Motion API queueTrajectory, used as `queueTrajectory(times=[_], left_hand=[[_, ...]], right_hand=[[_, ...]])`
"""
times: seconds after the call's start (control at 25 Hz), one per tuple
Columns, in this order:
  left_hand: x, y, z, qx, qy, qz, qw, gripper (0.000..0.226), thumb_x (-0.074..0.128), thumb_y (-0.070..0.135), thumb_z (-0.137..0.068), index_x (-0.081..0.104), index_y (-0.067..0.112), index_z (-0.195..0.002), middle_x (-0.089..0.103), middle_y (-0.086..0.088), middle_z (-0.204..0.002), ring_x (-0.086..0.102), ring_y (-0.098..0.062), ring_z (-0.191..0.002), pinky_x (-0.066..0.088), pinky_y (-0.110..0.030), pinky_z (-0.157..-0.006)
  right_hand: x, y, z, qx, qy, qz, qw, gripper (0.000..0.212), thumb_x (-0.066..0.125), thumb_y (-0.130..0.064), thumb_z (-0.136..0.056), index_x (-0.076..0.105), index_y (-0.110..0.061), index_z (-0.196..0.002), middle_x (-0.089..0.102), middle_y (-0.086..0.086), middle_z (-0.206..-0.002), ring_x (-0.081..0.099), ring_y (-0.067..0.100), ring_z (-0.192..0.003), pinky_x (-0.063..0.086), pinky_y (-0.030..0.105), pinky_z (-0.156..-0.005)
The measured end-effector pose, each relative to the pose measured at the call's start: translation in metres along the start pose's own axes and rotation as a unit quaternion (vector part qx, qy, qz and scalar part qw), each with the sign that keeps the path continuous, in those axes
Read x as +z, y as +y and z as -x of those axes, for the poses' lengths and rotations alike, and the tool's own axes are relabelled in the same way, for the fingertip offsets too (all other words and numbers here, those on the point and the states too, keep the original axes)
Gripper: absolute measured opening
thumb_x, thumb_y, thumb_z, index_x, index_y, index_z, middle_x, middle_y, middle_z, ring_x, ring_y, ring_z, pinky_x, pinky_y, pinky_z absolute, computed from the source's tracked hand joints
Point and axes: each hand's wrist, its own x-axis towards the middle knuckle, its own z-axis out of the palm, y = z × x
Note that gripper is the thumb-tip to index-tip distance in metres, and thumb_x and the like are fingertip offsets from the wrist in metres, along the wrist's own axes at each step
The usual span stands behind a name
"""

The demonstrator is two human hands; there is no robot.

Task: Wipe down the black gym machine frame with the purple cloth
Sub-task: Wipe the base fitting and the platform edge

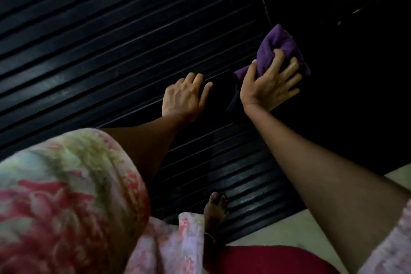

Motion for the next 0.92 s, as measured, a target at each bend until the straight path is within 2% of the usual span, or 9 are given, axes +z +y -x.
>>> queueTrajectory(times=[0.12, 0.2, 0.24, 0.32, 0.4, 0.52, 0.64, 0.8, 0.92], left_hand=[[0.004, -0.001, 0.003, -0.012, 0.019, -0.006, 1.000, 0.044, 0.024, 0.046, -0.102, 0.049, 0.014, -0.117, 0.056, -0.006, -0.116, 0.058, -0.027, -0.101, 0.030, -0.032, -0.068], [0.006, -0.002, 0.002, 0.001, 0.019, 0.024, 1.000, 0.051, 0.027, 0.054, -0.099, 0.046, 0.015, -0.125, 0.054, -0.005, -0.123, 0.057, -0.027, -0.106, 0.033, -0.033, -0.071], [0.004, -0.001, -0.001, 0.020, 0.002, 0.056, 0.998, 0.059, 0.030, 0.060, -0.096, 0.041, 0.016, -0.133, 0.049, -0.006, -0.131, 0.054, -0.027, -0.112, 0.036, -0.034, -0.076], [-0.005, -0.011, 0.000, 0.054, -0.044, 0.163, 0.984, 0.078, 0.040, 0.065, -0.090, 0.024, 0.015, -0.147, 0.032, -0.006, -0.148, 0.042, -0.027, -0.129, 0.039, -0.039, -0.098], [-0.019, -0.042, 0.020, 0.065, -0.032, 0.225, 0.972, 0.092, 0.048, 0.068, -0.085, 0.015, 0.012, -0.151, 0.020, -0.007, -0.155, 0.030, -0.025, -0.139, 0.030, -0.046, -0.111], [-0.029, -0.118, 0.083, 0.037, 0.003, 0.131, 0.991, 0.115, 0.049, 0.082, -0.069, 0.012, 0.010, -0.151, 0.015, -0.007, -0.158, 0.020, -0.024, -0.144, 0.018, -0.051, -0.116], [-0.020, -0.196, 0.166, -0.042, -0.065, 0.040, 0.996, 0.137, 0.051, 0.091, -0.052, 0.007, 0.008, -0.152, 0.013, -0.009, -0.158, 0.014, -0.026, -0.145, 0.008, -0.060, -0.115], [-0.004, -0.242, 0.226, -0.125, -0.100, -0.047, 0.986, 0.131, 0.067, 0.071, -0.064, -0.005, 0.005, -0.151, 0.004, -0.012, -0.160, 0.003, -0.026, -0.147, 0.004, -0.062, -0.113], [-0.001, -0.252, 0.235, -0.195, -0.119, -0.059, 0.972, 0.120, 0.072, 0.051, -0.076, -0.008, -0.003, -0.148, -0.003, -0.019, -0.159, -0.003, -0.030, -0.147, 0.001, -0.050, -0.116]], right_hand=[[0.001, 0.003, 0.001, 0.007, -0.018, 0.008, 1.000, 0.051, 0.048, -0.047, -0.077, 0.060, -0.024, -0.121, 0.053, 0.013, -0.130, 0.051, 0.036, -0.109, 0.032, 0.041, -0.083], [-0.001, 0.006, 0.000, 0.001, -0.014, 0.012, 1.000, 0.052, 0.046, -0.049, -0.081, 0.056, -0.027, -0.127, 0.048, 0.012, -0.137, 0.047, 0.035, -0.117, 0.032, 0.042, -0.088], [-0.002, 0.007, -0.003, 0.000, -0.023, 0.019, 1.000, 0.053, 0.045, -0.051, -0.083, 0.053, -0.029, -0.131, 0.044, 0.011, -0.141, 0.043, 0.035, -0.122, 0.031, 0.042, -0.092], [-0.004, 0.008, -0.005, 0.003, -0.059, 0.031, 0.998, 0.054, 0.040, -0.055, -0.087, 0.044, -0.035, -0.137, 0.033, 0.007, -0.149, 0.034, 0.032, -0.131, 0.027, 0.042, -0.099], [-0.011, 0.003, 0.003, 0.009, -0.082, 0.037, 0.996, 0.053, 0.040, -0.055, -0.089, 0.039, -0.039, -0.139, 0.027, 0.005, -0.152, 0.028, 0.030, -0.135, 0.026, 0.044, -0.103], [-0.020, -0.017, 0.043, 0.007, -0.107, 0.030, 0.994, 0.050, 0.045, -0.049, -0.090, 0.040, -0.038, -0.138, 0.026, 0.005, -0.152, 0.027, 0.031, -0.136, 0.027, 0.047, -0.103], [-0.022, -0.056, 0.128, -0.039, -0.166, 0.017, 0.985, 0.049, 0.044, -0.045, -0.093, 0.037, -0.038, -0.141, 0.020, 0.005, -0.156, 0.022, 0.033, -0.138, 0.024, 0.050, -0.105], [-0.024, -0.119, 0.241, -0.153, -0.260, 0.017, 0.953, 0.048, 0.039, -0.038, -0.097, 0.032, -0.038, -0.144, 0.015, 0.005, -0.158, 0.016, 0.034, -0.142, 0.017, 0.056, -0.108], [-0.031, -0.151, 0.317, -0.312, -0.319, 0.041, 0.894, 0.055, 0.041, -0.029, -0.096, 0.024, -0.032, -0.148, 0.013, 0.007, -0.158, 0.013, 0.038, -0.142, 0.013, 0.059, -0.110]])
